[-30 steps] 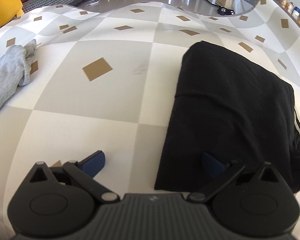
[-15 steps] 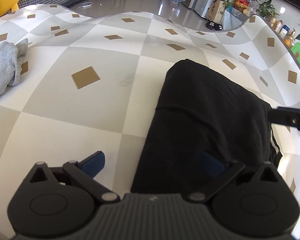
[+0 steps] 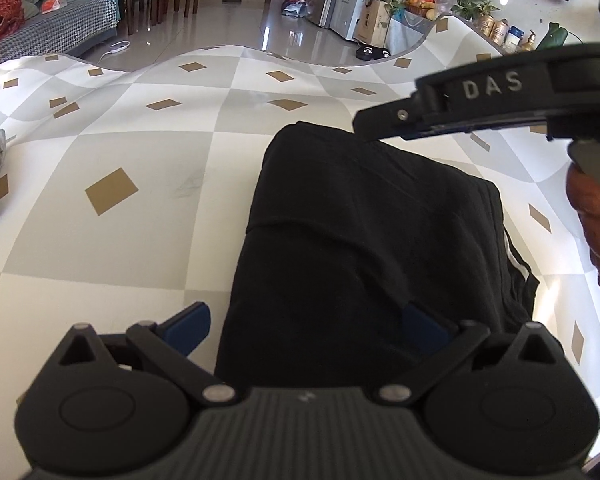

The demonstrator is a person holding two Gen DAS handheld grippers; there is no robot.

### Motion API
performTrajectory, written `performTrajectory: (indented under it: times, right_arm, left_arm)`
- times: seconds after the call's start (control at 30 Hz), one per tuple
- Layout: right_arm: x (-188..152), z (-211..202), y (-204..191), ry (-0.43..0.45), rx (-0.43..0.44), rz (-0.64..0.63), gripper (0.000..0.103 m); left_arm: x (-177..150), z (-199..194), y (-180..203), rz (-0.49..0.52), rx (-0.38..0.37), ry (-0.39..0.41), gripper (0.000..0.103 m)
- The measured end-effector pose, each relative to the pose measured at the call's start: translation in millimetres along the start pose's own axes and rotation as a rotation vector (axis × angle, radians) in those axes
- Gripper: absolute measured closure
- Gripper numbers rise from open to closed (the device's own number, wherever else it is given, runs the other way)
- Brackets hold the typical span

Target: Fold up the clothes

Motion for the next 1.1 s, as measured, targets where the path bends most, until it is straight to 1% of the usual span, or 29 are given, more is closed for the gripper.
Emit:
performTrajectory:
  times: [0.1, 0.23, 0.47, 0.63, 0.73, 0.8, 0.9, 1.0, 1.1]
  right_arm:
    - [0.7, 12.7, -6.3, -0.009, -0.003, -0.037, 0.066]
    - [0.2, 27.6, -14.4, -0.018, -0.001, -0.086, 0.066]
    - [2.1, 50.5, -21.0, -0.026, 0.000, -0.140, 0.066]
    - [0.0, 62.8, -22.8, -0.047, -0.007, -0.180, 0.066]
    - [-3.3, 67.7, -24.5, -0.061, -0.019, -0.209, 0.073]
    - [-5.5, 70.9, -25.8, -0.070, -0.027, -0.229, 0.081]
    - [-7.8, 74.5, -27.1, -0.076, -0.040, -0.251, 0.088]
    - [-6.6, 75.6, -25.3, -0.065, -0.051, -0.228, 0.091]
    - [-3.8, 77.0, -19.7, -0.060, -0.056, -0.159, 0.092]
  left_arm:
    - [-5.5, 6.4, -0.8, -0.003, -0.018, -0.021, 0.002]
    - [-8.6, 7.5, 1.6, 0.021, -0.024, -0.016, 0.002]
    - [-1.1, 4.1, -4.0, -0.034, -0.072, 0.028, 0.002]
    - [-5.0, 9.9, -1.3, 0.006, -0.090, 0.031, 0.002]
    - [-6.6, 12.8, 1.6, 0.035, -0.088, 0.035, 0.002]
    - [-9.1, 14.6, 5.6, 0.074, -0.077, 0.033, 0.002]
    - [-12.8, 17.2, 12.3, 0.122, -0.058, 0.034, 0.001]
    - [-13.1, 18.2, 11.6, 0.115, -0.063, 0.038, 0.001]
    - [-14.1, 19.5, 12.6, 0.122, -0.066, 0.037, 0.001]
Point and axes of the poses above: each gripper's, at about its wrist camera, not at the fingertips, and z roughly the way its jaws point, y to its right, x to its top, the point moved 1 cm from there along z, roughly the way its jaws point, and after that the axes turned 8 degrees about y, right-handed, at the moved point
